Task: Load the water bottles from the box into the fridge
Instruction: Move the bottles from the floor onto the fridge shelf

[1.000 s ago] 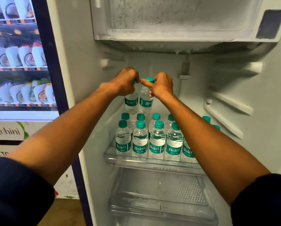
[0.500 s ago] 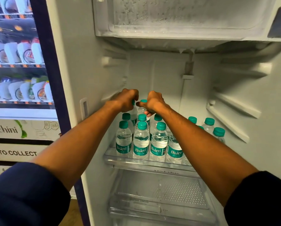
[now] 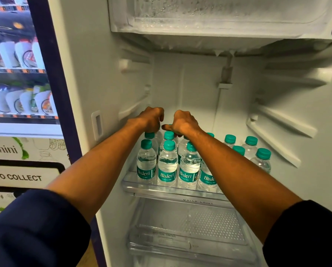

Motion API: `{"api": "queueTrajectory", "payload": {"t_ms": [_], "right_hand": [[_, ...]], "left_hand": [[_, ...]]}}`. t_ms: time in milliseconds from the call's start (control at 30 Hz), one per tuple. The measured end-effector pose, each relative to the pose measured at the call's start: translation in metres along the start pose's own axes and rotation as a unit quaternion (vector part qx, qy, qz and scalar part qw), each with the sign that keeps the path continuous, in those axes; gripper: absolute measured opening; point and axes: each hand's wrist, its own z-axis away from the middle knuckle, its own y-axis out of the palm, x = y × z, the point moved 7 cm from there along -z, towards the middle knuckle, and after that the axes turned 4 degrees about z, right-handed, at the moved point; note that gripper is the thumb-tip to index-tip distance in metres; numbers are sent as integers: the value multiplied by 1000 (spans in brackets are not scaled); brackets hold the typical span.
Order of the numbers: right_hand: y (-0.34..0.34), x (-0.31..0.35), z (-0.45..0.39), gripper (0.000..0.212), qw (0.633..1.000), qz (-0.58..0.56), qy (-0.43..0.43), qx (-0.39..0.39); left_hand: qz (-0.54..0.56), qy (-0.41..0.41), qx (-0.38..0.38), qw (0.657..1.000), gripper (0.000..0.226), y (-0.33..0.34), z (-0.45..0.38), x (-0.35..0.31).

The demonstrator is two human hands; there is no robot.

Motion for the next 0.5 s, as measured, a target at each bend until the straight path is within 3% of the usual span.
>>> {"api": "queueTrajectory", "payload": {"t_ms": [367,500], "right_hand": [[-5,-2,2,49,998,69,-2,-4],[-15,-2,13,53,995,97,-1,-26]], "left_hand": [[-10,-32,44,998,34,5,1,-4],[-12,-29,22,999,37,2,10,-10]]}}
